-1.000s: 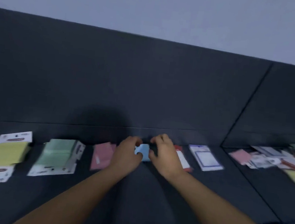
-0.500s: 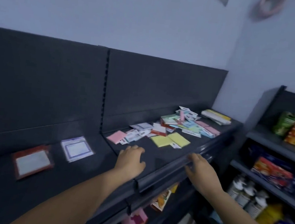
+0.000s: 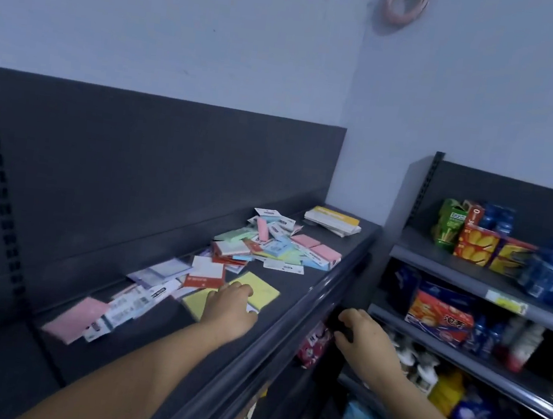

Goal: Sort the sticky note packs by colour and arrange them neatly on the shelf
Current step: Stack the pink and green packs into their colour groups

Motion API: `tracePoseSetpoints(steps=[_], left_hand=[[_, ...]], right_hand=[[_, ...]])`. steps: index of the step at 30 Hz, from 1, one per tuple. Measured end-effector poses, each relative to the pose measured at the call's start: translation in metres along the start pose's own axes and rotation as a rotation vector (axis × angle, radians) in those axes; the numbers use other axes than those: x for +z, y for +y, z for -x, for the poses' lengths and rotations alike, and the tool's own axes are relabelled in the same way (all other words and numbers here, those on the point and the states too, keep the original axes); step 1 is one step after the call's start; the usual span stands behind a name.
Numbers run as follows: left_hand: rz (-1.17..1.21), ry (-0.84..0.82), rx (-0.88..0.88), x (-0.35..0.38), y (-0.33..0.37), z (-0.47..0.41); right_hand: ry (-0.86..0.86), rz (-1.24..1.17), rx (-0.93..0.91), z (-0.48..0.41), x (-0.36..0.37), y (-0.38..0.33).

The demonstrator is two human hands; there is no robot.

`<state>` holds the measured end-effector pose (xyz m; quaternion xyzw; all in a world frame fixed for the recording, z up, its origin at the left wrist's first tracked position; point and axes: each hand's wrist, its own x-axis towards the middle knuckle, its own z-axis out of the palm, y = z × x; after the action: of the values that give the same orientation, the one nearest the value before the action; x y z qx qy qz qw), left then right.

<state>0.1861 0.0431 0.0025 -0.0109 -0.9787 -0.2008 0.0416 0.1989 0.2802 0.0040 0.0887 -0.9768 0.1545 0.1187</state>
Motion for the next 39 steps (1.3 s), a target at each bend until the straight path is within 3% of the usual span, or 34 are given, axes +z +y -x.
tracePoseSetpoints(steps=[6,14,23,33,39], left_hand=[[0.050,-0.020,-0.020,0.001,0.002,-0.103],[0.028,-0.070,0.055,0.034,0.029,-0.191],[0.044,-0.062,0.019,0.079,0.067,-0.286],[-0.115,0.044,-0.156,0.106,0.089,-0.392],[-0.047,0.286,-0.277,0.094,0.062,-0.399]], right_hand=[[0.003,-0.008,0.088,-0.095,0.005,0.025],[0.020,-0.119,0.154,-0.157,0.031,0.064],[-0.042,-0.151,0.092,-0.263,0.067,0.123],[-0.174,-0.212,-0.087,-0.391,0.089,0.173],[-0.237,-0.249,-0.134,-0.432,0.117,0.158]])
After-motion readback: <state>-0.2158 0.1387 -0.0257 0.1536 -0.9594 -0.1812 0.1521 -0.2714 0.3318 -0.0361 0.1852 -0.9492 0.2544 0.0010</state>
